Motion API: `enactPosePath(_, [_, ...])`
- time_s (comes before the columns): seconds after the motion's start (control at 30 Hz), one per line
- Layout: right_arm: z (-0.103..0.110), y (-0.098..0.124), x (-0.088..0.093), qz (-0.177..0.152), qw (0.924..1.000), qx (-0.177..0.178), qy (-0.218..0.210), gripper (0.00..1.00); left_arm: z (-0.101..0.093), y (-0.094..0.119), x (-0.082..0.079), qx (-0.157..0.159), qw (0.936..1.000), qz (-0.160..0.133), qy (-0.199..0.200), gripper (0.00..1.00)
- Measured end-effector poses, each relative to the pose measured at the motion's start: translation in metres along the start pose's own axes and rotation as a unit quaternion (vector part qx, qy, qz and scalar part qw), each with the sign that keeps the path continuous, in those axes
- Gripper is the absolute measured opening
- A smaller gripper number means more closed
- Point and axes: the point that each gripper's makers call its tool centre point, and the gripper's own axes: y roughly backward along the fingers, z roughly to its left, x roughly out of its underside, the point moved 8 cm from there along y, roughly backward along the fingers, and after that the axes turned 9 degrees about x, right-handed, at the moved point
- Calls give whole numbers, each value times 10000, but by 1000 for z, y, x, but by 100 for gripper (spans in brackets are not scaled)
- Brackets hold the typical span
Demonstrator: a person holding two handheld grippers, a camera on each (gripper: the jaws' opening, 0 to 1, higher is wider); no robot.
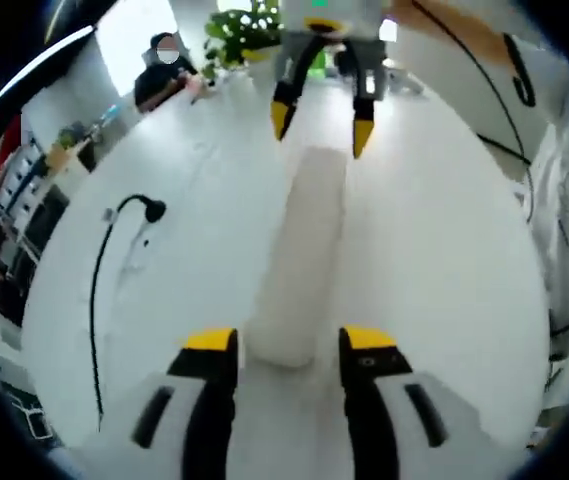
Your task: Arrange the utensils inside the cutlery case until each visible utensil rests in its matching compartment.
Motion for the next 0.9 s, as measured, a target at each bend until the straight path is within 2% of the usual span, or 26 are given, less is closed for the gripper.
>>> enactPosePath(0.07, [1,9,-2,-208,9997,104,14,28,-2,11,4,-83,9995,-252,184,42])
enactPosePath(0.1, [2,14,-3,-334,9993,112,-114,27,-4,16,5,-160,9988,-373,282,43])
enactPosePath(0.17, [3,21,-4,-585,9974,102,-419,31,-10,24,7,-304,9976,-504,352,42])
enactPosePath(0.23, [6,30,-3,-827,9948,149,-576,31,-16,30,8,-492,9956,-657,442,40])
enactPosePath(0.3, [10,41,-2,-1143,9898,180,-826,31,-23,38,6,-594,9908,-1015,674,36])
enactPosePath(0.33, [12,46,-2,-1340,9862,191,-958,31,-30,44,1,-533,9799,-1515,1181,33])
enactPosePath(0.4, [16,56,-5,-1830,9742,166,-1312,30,-39,55,-9,-488,9633,-2228,1416,35])
enactPosePath(0.43, [15,62,-8,-2023,9665,338,-1545,26,-45,61,-14,-453,9583,-2440,1418,36])
enactPosePath(0.47, [13,68,-12,-2159,9602,537,-1688,21,-50,65,-18,-505,9536,-2595,1439,37])
enactPosePath(0.5, [11,73,-13,-2168,9522,758,-2015,12,-54,67,-20,-547,9525,-2648,1404,37])
enactPosePath(0.53, [10,75,-14,-2210,9473,855,-2156,9,-61,69,-23,-611,9532,-2643,1334,38])
enactPosePath(0.57, [12,79,-18,-2416,9411,844,-2211,9,-65,71,-26,-796,9508,-2714,1264,40])
enactPosePath(0.6, [18,83,-20,-2572,9324,654,-2452,11,-71,72,-28,-873,9490,-2745,1281,40])
enactPosePath(0.63, [27,87,-24,-2777,9252,399,-2554,13,-79,74,-31,-869,9391,-3020,1387,39])
enactPosePath(0.67, [33,90,-24,-2836,9213,350,-2637,13,-86,75,-33,-754,9229,-3400,1642,38])
enactPosePath(0.7, [38,94,-23,-2866,9226,371,-2554,13,-94,75,-34,-518,9140,-3621,1757,37])
enactPosePath(0.73, [44,97,-24,-2995,9196,371,-2517,13,-100,75,-31,-530,9087,-3698,1862,38])
enactPosePath(0.77, [49,99,-23,-3045,9131,374,-2686,12,-104,77,-29,-792,9071,-3732,1777,38])
enactPosePath(0.8, [52,102,-22,-3122,9104,390,-2687,12,-109,79,-27,-948,9113,-3674,1600,37])
enactPosePath(0.83, [57,105,-20,-3197,9075,424,-2693,12,-115,80,-26,-1066,9115,-3672,1513,37])
enactPosePath(0.9, [66,113,-16,-3360,8988,529,-2764,10,-126,82,-25,-1153,9067,-3792,1444,36])
